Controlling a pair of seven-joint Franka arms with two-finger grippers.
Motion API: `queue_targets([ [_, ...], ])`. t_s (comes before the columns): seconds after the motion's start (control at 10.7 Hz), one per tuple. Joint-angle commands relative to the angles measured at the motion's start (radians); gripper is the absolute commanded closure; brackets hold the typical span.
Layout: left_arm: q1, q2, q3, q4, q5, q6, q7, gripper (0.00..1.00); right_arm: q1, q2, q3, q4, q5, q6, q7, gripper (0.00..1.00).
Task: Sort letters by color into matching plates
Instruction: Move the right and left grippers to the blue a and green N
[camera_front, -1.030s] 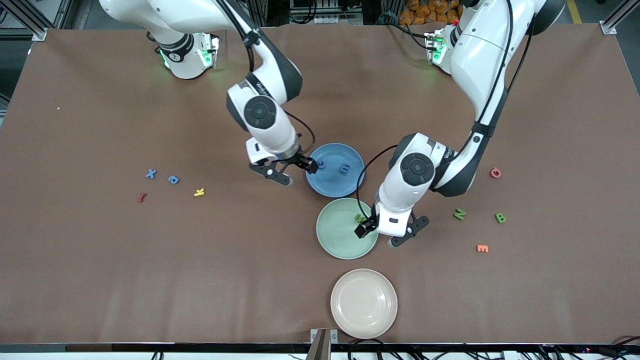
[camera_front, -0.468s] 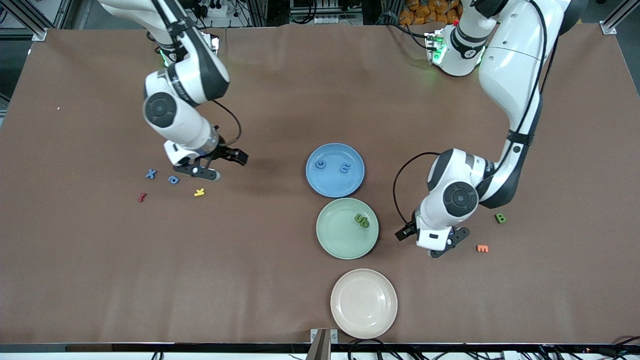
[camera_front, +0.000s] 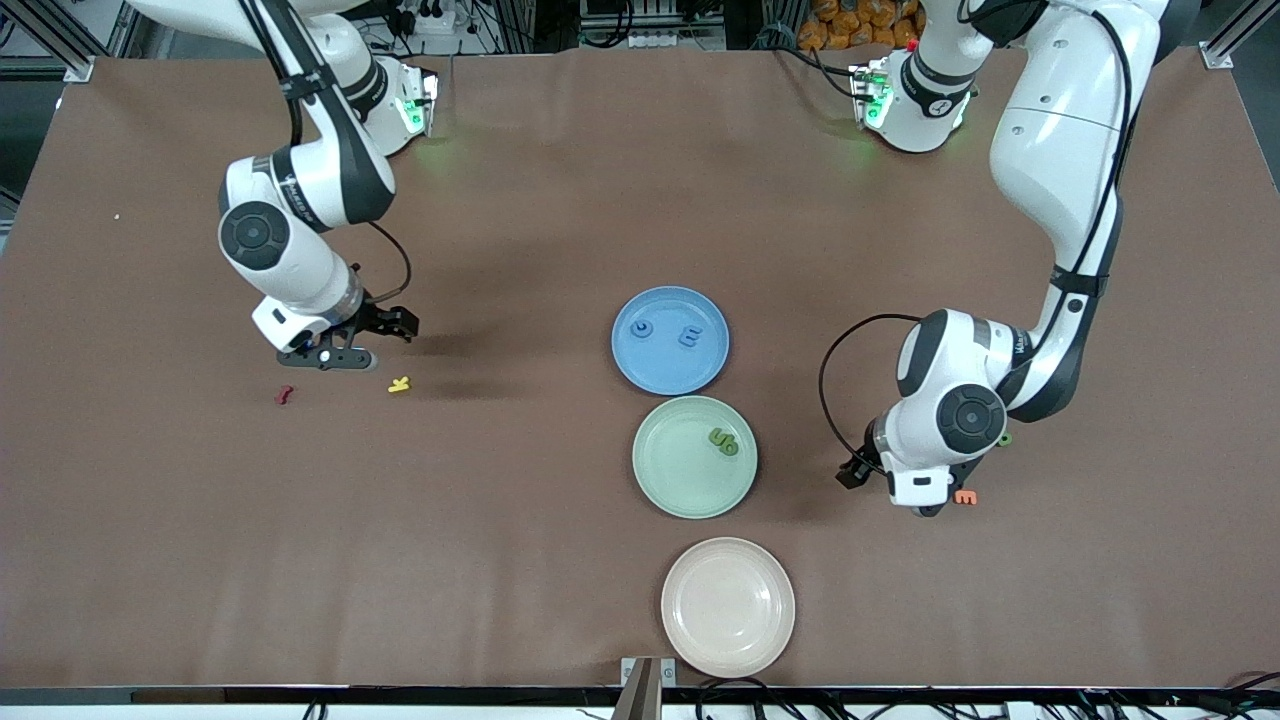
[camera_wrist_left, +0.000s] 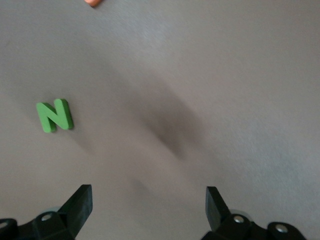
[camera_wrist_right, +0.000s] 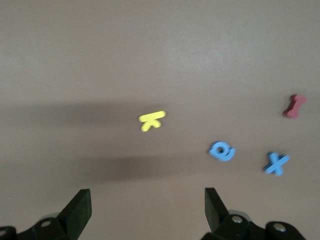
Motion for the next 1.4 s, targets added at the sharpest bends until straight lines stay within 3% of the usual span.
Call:
queue_targets([
  [0.0,0.046,-0.119,-0.011,-0.177,0.021,0.107,-0.048,0.00,-0.136,0.001,0.029,-0.032,-0.036,0.050,-0.361,0.00],
  [0.19,0.076,-0.190,-0.009,-0.338,0.021,0.265,-0.051,0.00,-0.174,0.010,0.029,-0.068,-0.036,0.128,-0.530,0.00],
  [0.56,0.099,-0.229,0.014,-0.524,0.029,0.461,-0.093,0.00,-0.227,0.060,0.029,-0.075,-0.036,0.228,-0.832,0.02],
  [1.12,0.129,-0.210,0.025,-0.523,0.058,0.466,-0.101,0.00,-0.228,0.151,0.029,-0.167,-0.036,0.438,-1.046,0.12],
  [1.31,0.123,-0.189,0.052,-0.506,0.092,0.466,-0.101,0.00,-0.230,0.166,0.027,-0.176,-0.037,0.449,-1.090,0.19],
])
